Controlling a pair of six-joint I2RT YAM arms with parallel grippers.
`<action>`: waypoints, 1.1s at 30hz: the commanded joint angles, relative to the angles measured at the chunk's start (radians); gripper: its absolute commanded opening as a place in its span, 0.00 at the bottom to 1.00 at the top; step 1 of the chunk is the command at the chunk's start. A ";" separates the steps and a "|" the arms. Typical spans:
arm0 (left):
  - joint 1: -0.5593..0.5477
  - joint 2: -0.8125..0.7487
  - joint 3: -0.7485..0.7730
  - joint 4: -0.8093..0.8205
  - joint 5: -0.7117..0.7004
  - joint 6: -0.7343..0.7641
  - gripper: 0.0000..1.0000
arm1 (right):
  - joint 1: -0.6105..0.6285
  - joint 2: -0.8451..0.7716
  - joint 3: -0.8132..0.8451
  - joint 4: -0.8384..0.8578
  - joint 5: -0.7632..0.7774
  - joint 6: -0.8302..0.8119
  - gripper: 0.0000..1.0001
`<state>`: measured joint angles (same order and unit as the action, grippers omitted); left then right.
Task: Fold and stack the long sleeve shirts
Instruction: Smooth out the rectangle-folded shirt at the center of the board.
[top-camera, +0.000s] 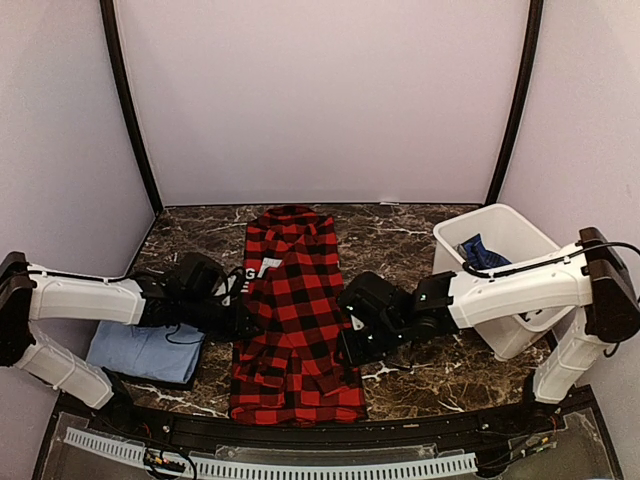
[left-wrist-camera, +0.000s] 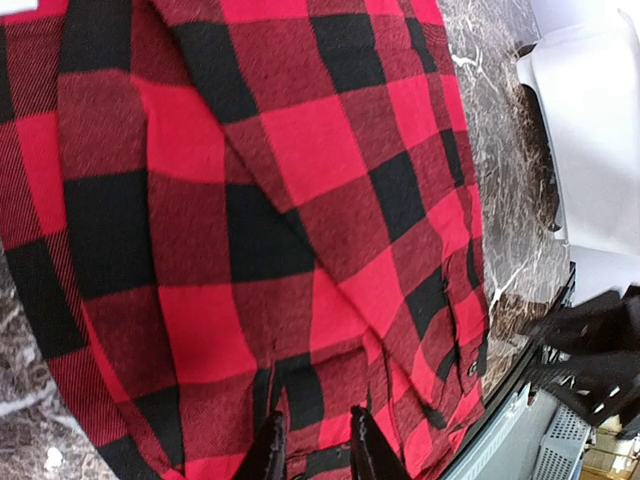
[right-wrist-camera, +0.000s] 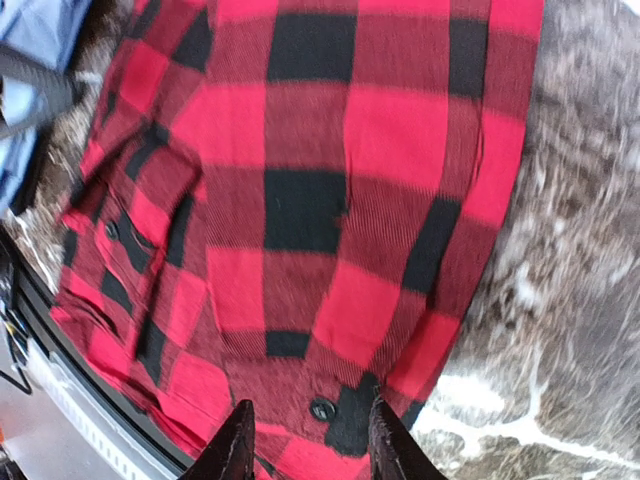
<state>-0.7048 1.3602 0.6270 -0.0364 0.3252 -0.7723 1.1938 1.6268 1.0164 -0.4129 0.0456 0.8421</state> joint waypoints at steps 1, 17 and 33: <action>0.002 -0.045 -0.045 -0.009 0.025 -0.027 0.21 | -0.067 0.030 0.108 0.092 0.000 -0.091 0.36; 0.146 0.265 0.258 0.263 0.005 -0.058 0.12 | -0.377 0.432 0.518 0.351 -0.325 -0.260 0.24; 0.246 0.697 0.622 0.413 0.155 -0.064 0.12 | -0.494 0.804 0.906 0.408 -0.508 -0.149 0.16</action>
<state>-0.4664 2.0155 1.1755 0.3561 0.4408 -0.8310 0.7052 2.3569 1.8320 -0.0460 -0.4072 0.6556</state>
